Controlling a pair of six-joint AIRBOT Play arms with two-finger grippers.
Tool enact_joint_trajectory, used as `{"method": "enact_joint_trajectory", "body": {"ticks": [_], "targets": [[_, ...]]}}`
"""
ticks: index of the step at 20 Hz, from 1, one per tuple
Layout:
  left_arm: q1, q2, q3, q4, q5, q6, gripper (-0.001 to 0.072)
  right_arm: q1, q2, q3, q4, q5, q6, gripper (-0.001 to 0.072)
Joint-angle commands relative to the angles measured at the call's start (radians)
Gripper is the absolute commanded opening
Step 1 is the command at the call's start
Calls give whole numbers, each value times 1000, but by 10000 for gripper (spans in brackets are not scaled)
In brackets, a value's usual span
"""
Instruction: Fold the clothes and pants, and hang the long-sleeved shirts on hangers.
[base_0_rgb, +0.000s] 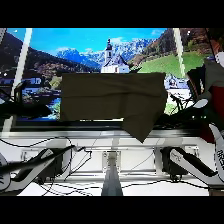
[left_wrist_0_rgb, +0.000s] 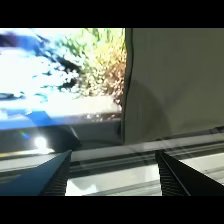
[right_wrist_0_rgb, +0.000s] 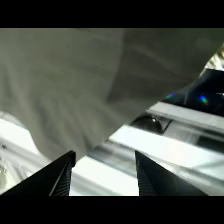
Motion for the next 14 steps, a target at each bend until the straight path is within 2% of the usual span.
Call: {"method": "enact_joint_trajectory", "body": {"ticks": [1, 5, 7, 10, 11, 14], "targets": [[6, -32, -41, -1, 13, -32, 593, -1, -8, -65, 62, -104, -2, 451], [6, -80, -45, -1, 13, -43, 593, -1, -51, -74, 69, -129, -2, 430], [5, -113, -45, -8, 12, -44, 593, -1, -64, -74, 98, -151, -6, 318], [5, -156, -45, -51, 13, -50, 593, -1, -63, -73, 109, -145, -41, 39], [5, -174, -45, -71, 14, -49, 593, -1, -63, -72, 112, -150, -44, 14], [5, -245, -52, -148, 33, -37, 572, -1, -63, -72, 122, -156, -59, 14]]}}
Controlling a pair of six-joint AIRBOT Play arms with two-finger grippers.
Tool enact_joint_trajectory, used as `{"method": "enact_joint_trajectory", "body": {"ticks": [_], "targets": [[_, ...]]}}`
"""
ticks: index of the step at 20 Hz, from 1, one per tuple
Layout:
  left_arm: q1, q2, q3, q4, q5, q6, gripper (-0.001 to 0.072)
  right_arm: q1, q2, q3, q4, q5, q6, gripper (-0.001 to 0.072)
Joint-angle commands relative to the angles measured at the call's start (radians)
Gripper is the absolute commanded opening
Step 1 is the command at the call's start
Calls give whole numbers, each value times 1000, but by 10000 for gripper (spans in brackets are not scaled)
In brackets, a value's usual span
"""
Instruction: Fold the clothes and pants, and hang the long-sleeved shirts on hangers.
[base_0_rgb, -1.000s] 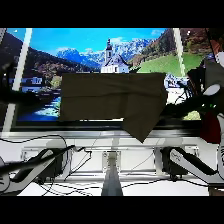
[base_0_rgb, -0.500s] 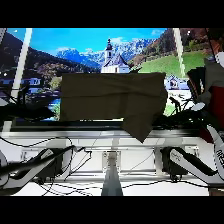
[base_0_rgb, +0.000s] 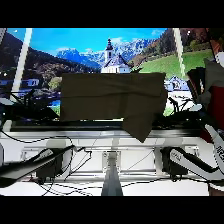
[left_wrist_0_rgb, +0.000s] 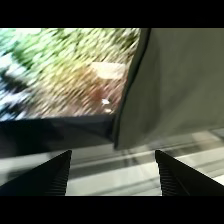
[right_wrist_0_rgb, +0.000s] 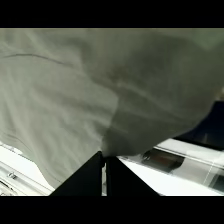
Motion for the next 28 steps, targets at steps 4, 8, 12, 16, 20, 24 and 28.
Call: {"method": "enact_joint_trajectory", "body": {"ticks": [4, 8, 12, 16, 20, 24, 28], "targets": [[0, -157, -28, -103, 35, 18, 392, 0, -2, 0, 15, -9, -16, 14], [-3, -190, -32, -112, 35, 71, 48, 0, 0, 14, 92, 18, -70, 14], [-3, -188, 0, -293, -66, 207, 17, 0, 0, 96, 280, 104, -154, 13], [-21, -188, 182, -582, -136, 214, 16, 1, 0, 218, 614, 52, -153, 13], [-114, -188, 391, -604, 137, 83, 15, 98, -4, 370, 686, -292, -37, 12], [-255, -200, 421, -608, 553, 79, 17, 261, -51, 471, 631, -755, -29, 13], [-370, -238, 420, -604, 771, 87, 714, 351, -119, 473, 623, -1105, -30, 702]]}}
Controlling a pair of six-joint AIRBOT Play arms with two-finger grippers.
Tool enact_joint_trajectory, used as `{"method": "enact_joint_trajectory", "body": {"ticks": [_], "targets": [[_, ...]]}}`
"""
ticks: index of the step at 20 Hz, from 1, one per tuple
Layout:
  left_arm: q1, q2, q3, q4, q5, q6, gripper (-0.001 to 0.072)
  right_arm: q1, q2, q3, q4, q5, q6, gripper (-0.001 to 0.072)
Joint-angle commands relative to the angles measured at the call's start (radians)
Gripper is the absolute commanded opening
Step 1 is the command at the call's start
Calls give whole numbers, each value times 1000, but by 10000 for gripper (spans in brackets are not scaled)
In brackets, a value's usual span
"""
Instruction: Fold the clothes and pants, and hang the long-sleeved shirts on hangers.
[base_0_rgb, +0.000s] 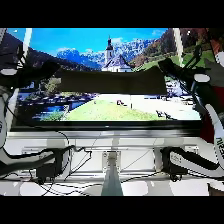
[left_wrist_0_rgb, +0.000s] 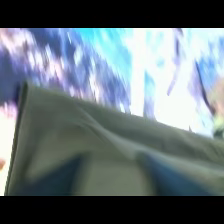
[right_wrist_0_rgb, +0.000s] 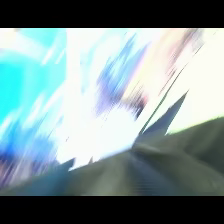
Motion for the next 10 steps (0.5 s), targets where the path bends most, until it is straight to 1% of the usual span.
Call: {"method": "enact_joint_trajectory", "body": {"ticks": [1, 4, 5, 6, 7, 9, 10], "targets": [[-80, -23, 12, -3, 214, 0, 712, 67, -42, 20, -24, -297, 9, 689], [-68, -23, 12, 12, 196, 0, 710, 67, -43, 21, -76, -297, 8, 691], [-57, -23, 12, 64, 173, 0, 710, 67, -43, 21, -95, -293, 8, 690], [-45, -23, 12, 146, 138, -7, 708, 67, -43, 21, -114, -277, 8, 688], [-31, -24, 12, 251, 97, -55, 705, 67, -43, 21, -128, -245, 9, 668], [1, -24, 12, 457, 24, -204, 704, 57, -47, 21, -148, -135, 9, 668], [17, -26, 12, 532, -8, -266, 704, 43, -47, 21, -174, -68, 10, 668]]}}
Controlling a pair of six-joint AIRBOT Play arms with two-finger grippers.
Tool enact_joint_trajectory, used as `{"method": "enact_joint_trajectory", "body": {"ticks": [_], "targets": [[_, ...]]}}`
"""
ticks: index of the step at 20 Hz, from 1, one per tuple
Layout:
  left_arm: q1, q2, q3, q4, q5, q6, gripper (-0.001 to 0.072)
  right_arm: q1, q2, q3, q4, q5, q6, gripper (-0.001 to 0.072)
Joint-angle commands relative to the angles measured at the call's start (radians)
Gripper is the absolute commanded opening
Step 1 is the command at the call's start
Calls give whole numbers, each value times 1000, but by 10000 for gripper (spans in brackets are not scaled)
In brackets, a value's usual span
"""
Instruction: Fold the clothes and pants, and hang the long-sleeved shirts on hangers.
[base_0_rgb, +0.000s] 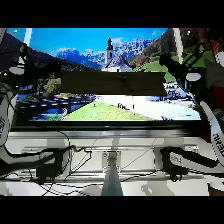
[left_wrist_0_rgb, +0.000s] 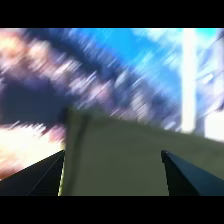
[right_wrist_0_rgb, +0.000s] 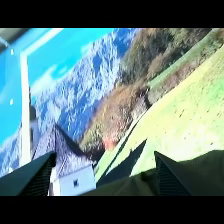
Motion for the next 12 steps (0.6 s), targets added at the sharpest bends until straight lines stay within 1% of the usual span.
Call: {"method": "enact_joint_trajectory", "body": {"ticks": [1, 4, 5, 7, 8, 9, 10, 11, 12], "targets": [[51, -7, 1, 293, -129, -198, 704, -32, -4, 1, -84, 195, 2, 668], [69, -39, 1, 299, -234, -201, 705, -105, -5, 1, -153, 435, 3, 668], [62, -57, 1, 293, -258, -201, 704, -125, -5, 1, -171, 492, 3, 668], [43, -93, 1, 274, -274, -195, 703, -143, -5, 1, -200, 530, 8, 667], [28, -110, 1, 247, -274, -159, 702, -143, -5, 1, -226, 525, 35, 653], [10, -126, 1, 220, -270, -108, 701, -143, -7, 1, -246, 526, 66, 582], [-11, -143, 1, 202, -259, -76, 691, -143, -15, 1, -261, 530, 92, 545], [-31, -158, 2, 195, -240, -73, 690, -142, -26, 1, -274, 534, 120, 545], [-52, -170, 2, 192, -216, -73, 662, -142, -40, 1, -272, 546, 134, 545]]}}
